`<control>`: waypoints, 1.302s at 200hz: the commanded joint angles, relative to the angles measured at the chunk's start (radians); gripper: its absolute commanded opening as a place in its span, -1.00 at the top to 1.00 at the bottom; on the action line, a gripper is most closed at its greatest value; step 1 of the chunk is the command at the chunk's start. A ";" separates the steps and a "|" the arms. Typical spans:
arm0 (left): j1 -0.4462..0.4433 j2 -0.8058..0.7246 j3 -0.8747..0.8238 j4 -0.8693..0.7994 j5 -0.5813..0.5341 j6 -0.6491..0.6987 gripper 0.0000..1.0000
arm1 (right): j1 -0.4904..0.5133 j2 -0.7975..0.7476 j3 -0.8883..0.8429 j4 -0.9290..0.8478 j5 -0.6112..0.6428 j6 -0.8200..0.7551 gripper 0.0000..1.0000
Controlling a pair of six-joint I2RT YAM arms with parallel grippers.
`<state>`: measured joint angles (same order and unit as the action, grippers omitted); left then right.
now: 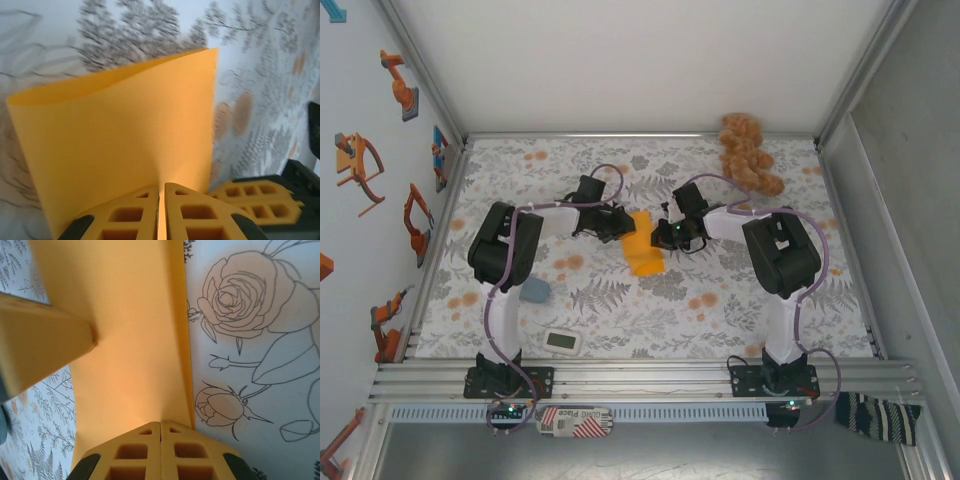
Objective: Fold a paper plane with a square sheet of paper (pick it up from the middle)
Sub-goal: First fold the square sheet of paper in half at the center of the table.
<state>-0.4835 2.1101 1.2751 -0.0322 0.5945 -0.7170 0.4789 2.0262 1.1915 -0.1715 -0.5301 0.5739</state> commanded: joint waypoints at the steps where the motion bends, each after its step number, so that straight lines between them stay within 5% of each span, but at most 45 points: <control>1: 0.045 0.030 0.041 -0.047 -0.028 0.040 0.74 | -0.019 0.100 -0.082 -0.260 0.187 -0.027 1.00; 54: 0.161 0.098 0.126 -0.150 -0.069 0.111 0.74 | -0.022 0.100 -0.092 -0.258 0.195 -0.026 1.00; 105: 0.173 0.025 0.189 -0.203 -0.066 0.123 0.73 | -0.021 0.096 -0.089 -0.256 0.187 -0.019 1.00; 198: -0.055 -0.172 -0.065 -0.057 -0.068 -0.086 0.73 | -0.019 -0.011 -0.220 -0.003 0.084 0.292 1.00; 260: -0.105 -0.146 -0.065 -0.090 -0.013 -0.122 0.73 | -0.019 -0.001 -0.219 -0.010 0.101 0.286 1.00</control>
<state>-0.5797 1.9690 1.2011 -0.1009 0.5434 -0.8112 0.4641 1.9533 1.0355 -0.0013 -0.5396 0.8417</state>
